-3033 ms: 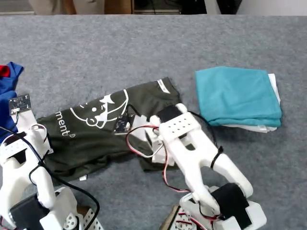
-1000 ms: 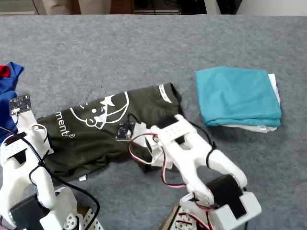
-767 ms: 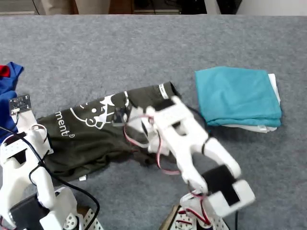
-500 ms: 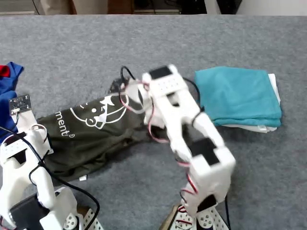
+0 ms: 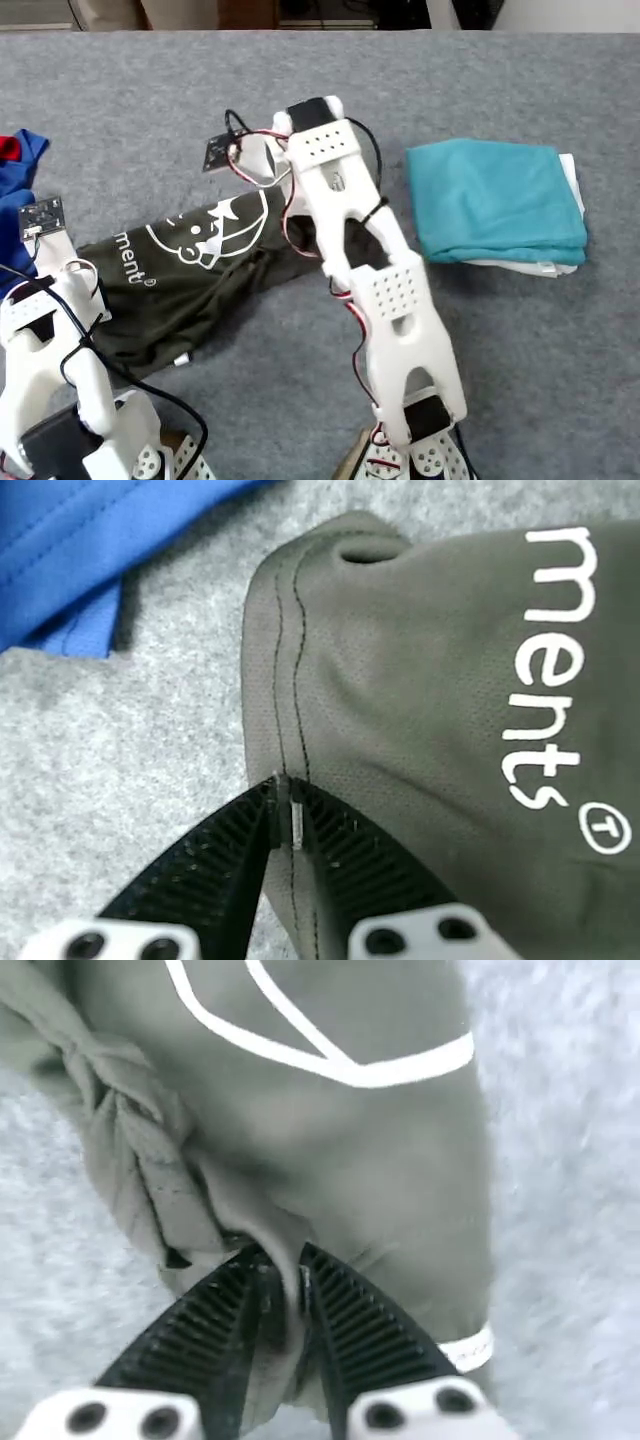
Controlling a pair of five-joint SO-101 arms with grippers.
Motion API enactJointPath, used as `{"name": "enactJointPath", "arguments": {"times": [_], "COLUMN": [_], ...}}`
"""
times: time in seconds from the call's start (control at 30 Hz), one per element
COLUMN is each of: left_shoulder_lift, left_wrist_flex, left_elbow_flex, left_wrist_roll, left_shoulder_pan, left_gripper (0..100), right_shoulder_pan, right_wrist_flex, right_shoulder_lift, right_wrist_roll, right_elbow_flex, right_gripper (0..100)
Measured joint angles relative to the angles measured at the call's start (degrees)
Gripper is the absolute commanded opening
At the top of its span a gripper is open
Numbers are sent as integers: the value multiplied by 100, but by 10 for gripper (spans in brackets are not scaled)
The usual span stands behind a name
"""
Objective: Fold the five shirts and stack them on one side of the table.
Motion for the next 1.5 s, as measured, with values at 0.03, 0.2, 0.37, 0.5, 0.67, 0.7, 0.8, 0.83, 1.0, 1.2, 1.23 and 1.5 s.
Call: {"name": "enactJointPath", "arguments": {"times": [0.03,0.2,0.37,0.5,0.67,0.7,0.8,0.83,1.0,1.2,1.23,1.5], "left_shoulder_lift": [0,0,0,0,0,0,0,0,0,0,0,0], "left_wrist_flex": [0,0,0,0,0,0,0,0,0,0,0,0], "left_elbow_flex": [0,0,0,0,0,0,0,0,0,0,0,0], "left_wrist_roll": [0,0,0,0,0,0,0,0,0,0,0,0], "left_shoulder_pan": [0,0,0,0,0,0,0,0,0,0,0,0], "left_gripper": [19,19,19,19,19,19,19,19,19,19,19,19], "right_shoulder_pan": [-18,-53,-44,-44,-44,-44,-44,-44,-229,-712,-721,-738], "right_wrist_flex": [0,0,9,9,9,9,9,9,-510,-1723,-1925,-1618], "right_shoulder_lift": [62,132,132,26,-747,-914,-1284,-1363,-1433,-826,-686,-114], "right_wrist_roll": [35,79,-18,-352,-747,-800,-932,-967,-1011,-1284,-1301,-1319], "right_elbow_flex": [-158,-967,-1609,-1407,-97,229,1081,1284,1741,1741,1741,809], "right_gripper": [110,369,201,13,5,5,5,5,5,5,5,5]}}
